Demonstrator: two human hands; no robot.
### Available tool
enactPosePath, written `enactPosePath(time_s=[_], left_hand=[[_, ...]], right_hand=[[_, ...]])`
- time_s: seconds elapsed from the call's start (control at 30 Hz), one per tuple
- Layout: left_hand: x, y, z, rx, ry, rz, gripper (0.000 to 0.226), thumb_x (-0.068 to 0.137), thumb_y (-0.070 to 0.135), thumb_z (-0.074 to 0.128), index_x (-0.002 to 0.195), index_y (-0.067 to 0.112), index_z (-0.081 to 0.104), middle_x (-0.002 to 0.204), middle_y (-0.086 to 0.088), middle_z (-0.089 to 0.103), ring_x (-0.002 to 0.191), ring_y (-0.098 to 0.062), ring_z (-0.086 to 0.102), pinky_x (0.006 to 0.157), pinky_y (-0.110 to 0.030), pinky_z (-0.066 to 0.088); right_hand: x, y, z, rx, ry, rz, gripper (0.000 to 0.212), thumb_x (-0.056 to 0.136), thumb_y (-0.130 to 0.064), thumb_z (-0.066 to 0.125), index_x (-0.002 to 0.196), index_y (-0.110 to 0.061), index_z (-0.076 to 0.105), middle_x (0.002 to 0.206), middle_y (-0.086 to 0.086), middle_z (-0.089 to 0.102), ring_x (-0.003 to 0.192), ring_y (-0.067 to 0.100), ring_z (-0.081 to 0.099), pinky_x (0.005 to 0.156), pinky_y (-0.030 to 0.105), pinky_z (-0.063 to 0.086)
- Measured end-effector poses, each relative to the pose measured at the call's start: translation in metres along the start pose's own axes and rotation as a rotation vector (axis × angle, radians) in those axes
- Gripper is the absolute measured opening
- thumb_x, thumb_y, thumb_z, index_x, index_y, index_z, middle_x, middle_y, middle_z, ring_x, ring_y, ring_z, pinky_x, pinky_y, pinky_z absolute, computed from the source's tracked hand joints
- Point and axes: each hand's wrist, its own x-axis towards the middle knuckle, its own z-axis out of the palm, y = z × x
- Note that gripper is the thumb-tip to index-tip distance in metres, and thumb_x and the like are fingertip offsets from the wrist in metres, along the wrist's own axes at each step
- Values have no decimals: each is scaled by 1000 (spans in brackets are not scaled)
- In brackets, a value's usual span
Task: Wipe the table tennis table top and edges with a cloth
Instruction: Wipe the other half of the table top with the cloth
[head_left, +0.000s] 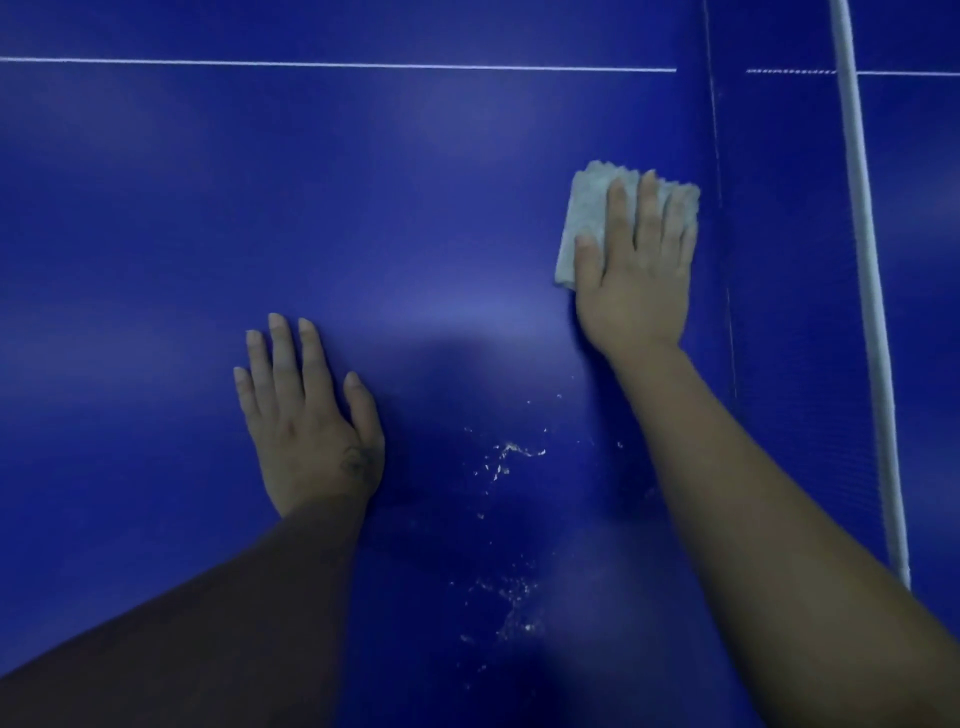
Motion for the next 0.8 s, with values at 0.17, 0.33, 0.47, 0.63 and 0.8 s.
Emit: enactPosePath(time_s=[0.17,0.33,0.47,0.63,0.8], left_hand=[[0,-1,1,-12,22,15,64,112,34,37,169,6,30,179,-13,19,167,-33,11,136,-54,9],[0,-1,0,-20,19,11,63,111,31,32,169,6,29,180,-12,19,167,-33,11,136,-54,8],[-3,-1,2,-39,53,28,62,111,28,23,167,6,33,178,-13,23,167,-34,14,136,-53,9],[-1,-7,4,-133,118,37,59,108,18,28,161,0,43,173,-16,36,164,-36,24,136,-51,12],[-13,-18,-8,-212,102,-32,54,108,15,32,155,-3,50,166,-17,46,159,-35,35,134,-49,22]], right_hand=[[-132,-24,-12,32,-116,-279,62,116,-42,29,171,-16,20,179,12,10,165,39,3,132,58,14],[-187,-12,-20,69,-178,-324,62,116,-48,27,170,-19,22,179,7,11,166,35,4,130,60,18],[-103,-65,4,9,-50,-111,64,113,-50,27,171,-22,23,178,17,13,162,49,8,130,65,9],[-82,-132,20,24,-26,-413,58,112,-50,32,167,-32,33,176,18,20,162,49,13,130,63,7],[-194,-89,-2,144,-168,-719,54,115,-42,38,168,-30,32,176,18,19,163,47,8,130,62,14]])
